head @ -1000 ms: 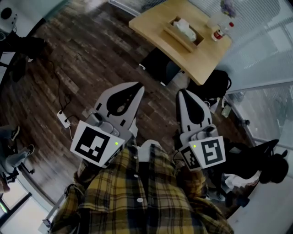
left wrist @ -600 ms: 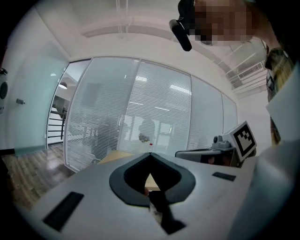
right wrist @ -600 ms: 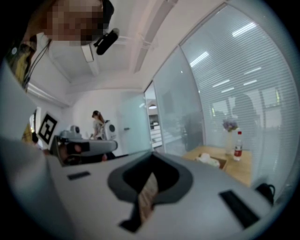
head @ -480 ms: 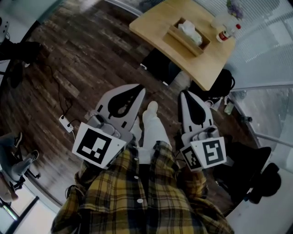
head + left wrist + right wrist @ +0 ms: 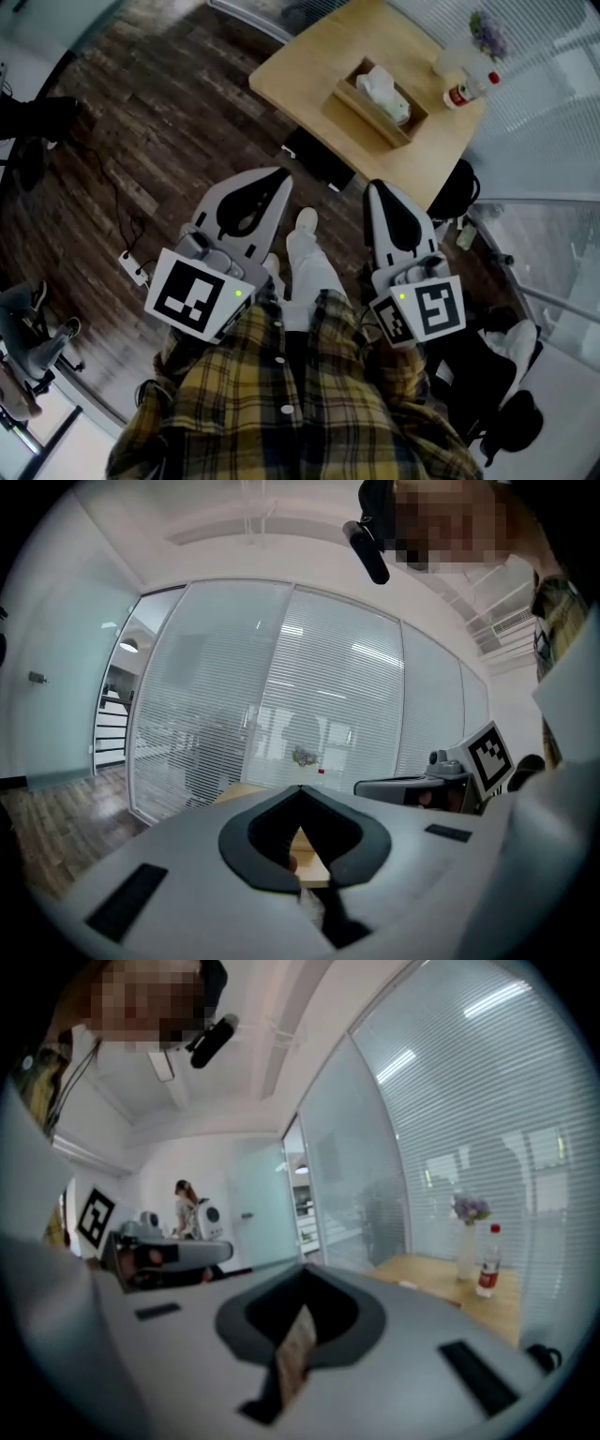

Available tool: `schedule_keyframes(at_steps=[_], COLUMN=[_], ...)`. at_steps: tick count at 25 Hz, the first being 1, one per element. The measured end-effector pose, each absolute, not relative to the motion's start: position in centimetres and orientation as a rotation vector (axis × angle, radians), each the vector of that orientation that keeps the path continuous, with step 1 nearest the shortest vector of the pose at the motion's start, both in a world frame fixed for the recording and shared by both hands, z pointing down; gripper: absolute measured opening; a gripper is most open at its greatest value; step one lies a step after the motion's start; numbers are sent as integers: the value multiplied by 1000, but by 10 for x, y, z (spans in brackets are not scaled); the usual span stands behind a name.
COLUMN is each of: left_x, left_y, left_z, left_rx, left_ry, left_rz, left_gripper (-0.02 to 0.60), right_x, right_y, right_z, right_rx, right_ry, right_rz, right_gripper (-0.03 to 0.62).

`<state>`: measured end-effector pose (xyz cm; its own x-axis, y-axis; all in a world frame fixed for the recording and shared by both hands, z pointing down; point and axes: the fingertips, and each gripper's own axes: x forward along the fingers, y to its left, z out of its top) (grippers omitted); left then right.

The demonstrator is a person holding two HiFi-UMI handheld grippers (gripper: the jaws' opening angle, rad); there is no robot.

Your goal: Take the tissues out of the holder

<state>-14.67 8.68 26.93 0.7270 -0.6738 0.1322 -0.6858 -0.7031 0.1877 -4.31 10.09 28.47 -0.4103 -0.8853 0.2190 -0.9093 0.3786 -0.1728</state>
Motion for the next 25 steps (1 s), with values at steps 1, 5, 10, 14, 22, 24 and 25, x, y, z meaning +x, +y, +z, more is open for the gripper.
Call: schedule_keyframes(at_steps=[1, 5, 10, 14, 22, 24, 25], left_x=[-140, -113, -75, -64, -49, -39, -34], left_y=[76, 34, 4, -19, -84, -101, -110], left_z=[268, 255, 251, 248, 250, 250, 251], left_rx=[2702, 2724, 2723, 2741, 2770, 2788, 2792], left_ry=[-1085, -1104, -1079, -1089, -1004, -945, -912], left_rz=[78, 50, 56, 35, 49, 68, 80], left_gripper=[9, 9, 9, 8, 9, 9, 9], right_x=[-37, -10, 28, 44, 64, 72, 76], right_y=[91, 50, 13, -8, -55, -70, -77], right_z=[283, 275, 271, 272, 278, 278, 278], right_rx=[1649, 1636, 1651, 1666, 1757, 1811, 1841], right_ry=[-2536, -2548, -2540, -2534, -2459, -2425, -2406], right_rz=[405, 380, 354, 369, 395, 402, 405], right_gripper=[12, 12, 12, 12, 12, 12, 12])
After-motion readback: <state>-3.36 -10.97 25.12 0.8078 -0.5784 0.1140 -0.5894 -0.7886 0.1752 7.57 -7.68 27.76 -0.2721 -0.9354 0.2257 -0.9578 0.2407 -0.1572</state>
